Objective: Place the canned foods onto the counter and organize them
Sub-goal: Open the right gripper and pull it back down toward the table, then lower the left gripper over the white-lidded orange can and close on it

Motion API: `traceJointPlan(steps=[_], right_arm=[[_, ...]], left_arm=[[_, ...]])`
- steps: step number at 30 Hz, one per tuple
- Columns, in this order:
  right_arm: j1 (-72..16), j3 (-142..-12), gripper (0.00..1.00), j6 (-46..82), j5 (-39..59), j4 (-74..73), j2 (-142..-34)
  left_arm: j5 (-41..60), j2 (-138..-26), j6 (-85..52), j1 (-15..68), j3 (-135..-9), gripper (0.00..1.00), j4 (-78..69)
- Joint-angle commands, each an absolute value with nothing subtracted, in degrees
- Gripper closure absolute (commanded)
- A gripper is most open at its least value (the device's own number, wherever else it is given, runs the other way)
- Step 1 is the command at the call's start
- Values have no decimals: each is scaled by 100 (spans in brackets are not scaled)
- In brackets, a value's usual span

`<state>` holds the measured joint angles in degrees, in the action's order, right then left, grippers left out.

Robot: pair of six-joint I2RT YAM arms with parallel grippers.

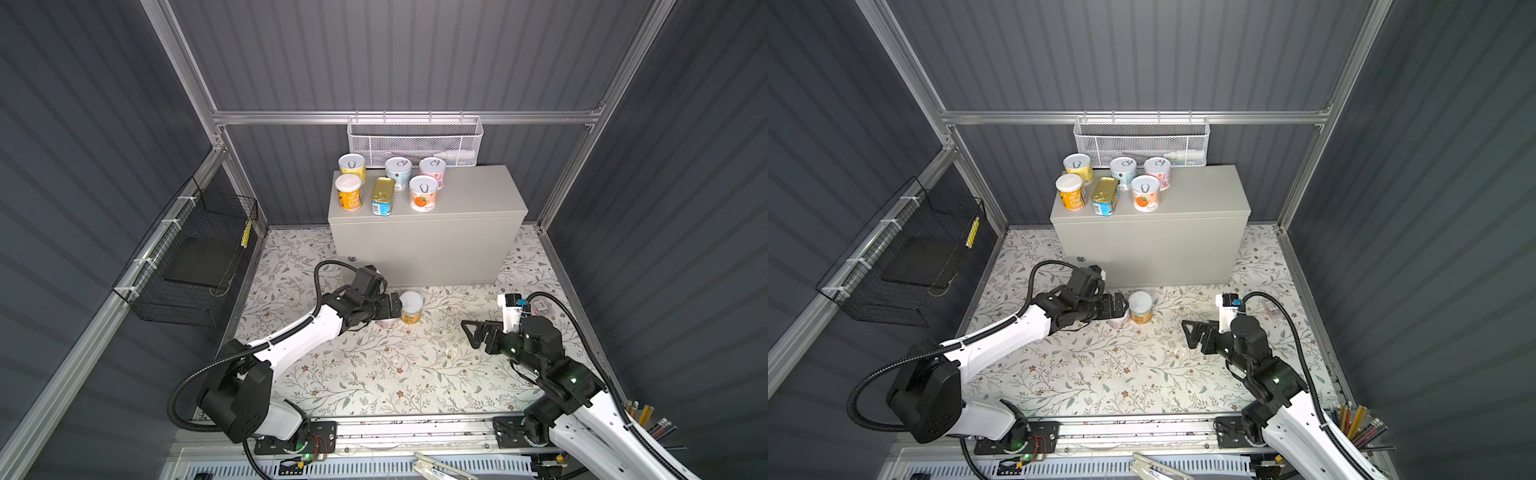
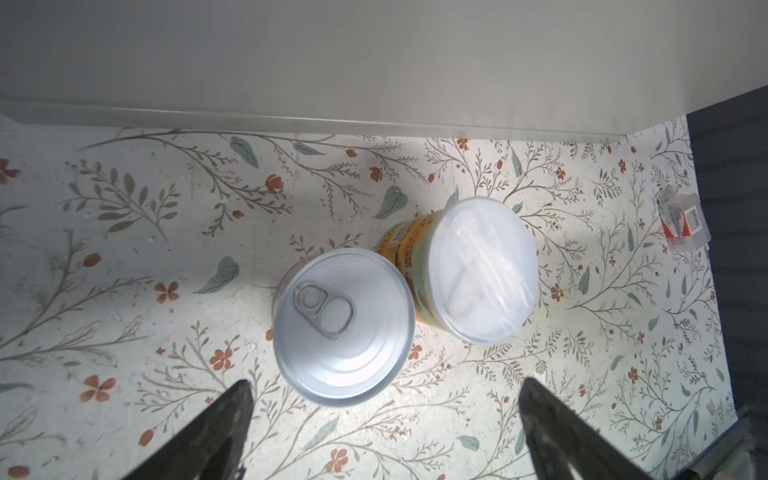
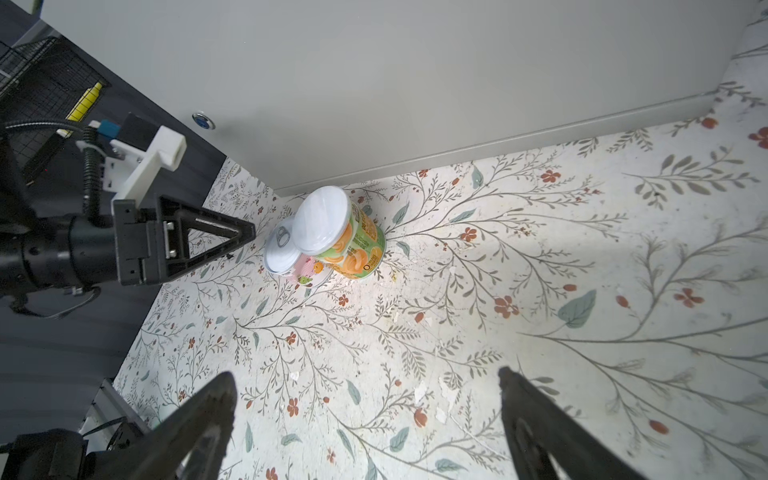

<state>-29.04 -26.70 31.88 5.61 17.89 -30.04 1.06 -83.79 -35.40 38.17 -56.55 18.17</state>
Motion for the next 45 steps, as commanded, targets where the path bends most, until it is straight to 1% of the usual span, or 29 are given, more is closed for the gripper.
traceJointPlan(steps=[1,8,14,15,17,22,26,32,41,42,45], right_arm=[[-2922,-2839,1,2948,498,2430,-2875],[-2921,-2855,1,2940,361,2764,-2736],[-2925,-2791,1,2982,258,3035,-2428],[-2920,-2775,1,2989,260,3064,-2364],[-2918,-2762,1,2991,257,3123,-2255],[-2923,-2691,1,3079,188,3160,-2106],[-2923,-2698,1,3182,365,3086,-2083],[-2920,-2712,1,3177,384,3087,-2144],[-2921,-2802,1,3011,473,3242,-2294],[-2923,-2807,1,2990,466,3255,-2303],[-2924,-2821,1,3006,464,3259,-2294]], left_arm=[[226,-8543,-3595,3988,-6022,0,1733],[-223,-9386,-3326,4547,-7035,0,2135],[-856,-10327,-3028,4876,-8046,0,3075],[-1033,-10437,-3030,4917,-8347,0,3242],[-1299,-10549,-3041,4972,-8526,0,3465],[-1523,-10692,-2962,4991,-8624,0,3515],[-1596,-10792,-2996,4993,-8717,0,3624],[-1690,-11070,-2993,4994,-8811,0,3636],[-1674,-11198,-3024,5001,-8701,0,3182],[-1647,-11226,-2979,5001,-8690,1,3158],[-1549,-11219,-2922,5001,-8564,10,2925]])
